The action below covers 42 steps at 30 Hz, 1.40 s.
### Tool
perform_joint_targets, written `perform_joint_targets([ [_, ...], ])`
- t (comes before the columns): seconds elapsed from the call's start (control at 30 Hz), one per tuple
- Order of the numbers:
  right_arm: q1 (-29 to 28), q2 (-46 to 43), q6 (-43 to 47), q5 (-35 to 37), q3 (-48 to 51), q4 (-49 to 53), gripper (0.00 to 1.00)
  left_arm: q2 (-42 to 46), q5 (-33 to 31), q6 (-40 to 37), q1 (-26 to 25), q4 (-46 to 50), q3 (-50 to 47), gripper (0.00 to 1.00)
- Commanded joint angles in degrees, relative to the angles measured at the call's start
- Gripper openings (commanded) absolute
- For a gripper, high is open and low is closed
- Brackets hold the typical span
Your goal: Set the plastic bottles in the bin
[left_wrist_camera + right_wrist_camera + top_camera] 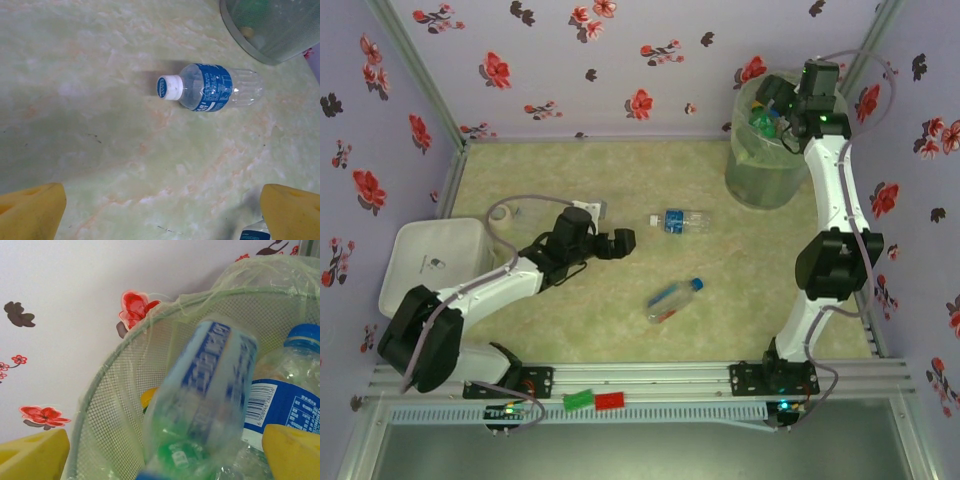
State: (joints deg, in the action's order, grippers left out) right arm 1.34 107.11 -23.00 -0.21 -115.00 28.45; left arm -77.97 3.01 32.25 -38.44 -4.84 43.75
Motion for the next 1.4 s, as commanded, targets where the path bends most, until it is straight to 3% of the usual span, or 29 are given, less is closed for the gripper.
perform_joint_targets([
  [0.0,-0.2,-4.8,0.7,0.7,2.1,-1.1,1.00,-2.5,-0.2,-2.8,0.5,-0.8,4.9,1.00],
  [0.3,-3.2,-20.9,4.7,4.6,18.3,-6.8,0.99,-11.1,4.9,-11.9,0.7,-0.1,18.5,1.00],
  [0.5,-8.5,-34.3,3.0,6.3,38.7,-14.1,1.00,-19.1,13.2,-19.9,1.6,2.5,28.1,1.00],
  [0.7,-9.0,-43.5,-1.5,3.2,56.0,-17.3,1.00,-29.5,19.3,-25.5,2.1,12.5,39.4,1.00],
  [0.9,-9.3,-48.0,-4.3,-3.0,69.2,-19.4,1.00,-36.8,22.1,-26.4,2.1,16.4,45.6,1.00],
  [1.13,-9.7,-49.9,-10.9,-6.9,82.7,-28.9,1.00,-44.0,26.4,-24.8,1.7,18.0,51.7,1.00],
  [1.37,-9.8,-45.0,-9.5,-7.4,80.8,-27.4,1.00,-48.6,27.0,-26.1,-2.0,25.2,55.6,1.00],
])
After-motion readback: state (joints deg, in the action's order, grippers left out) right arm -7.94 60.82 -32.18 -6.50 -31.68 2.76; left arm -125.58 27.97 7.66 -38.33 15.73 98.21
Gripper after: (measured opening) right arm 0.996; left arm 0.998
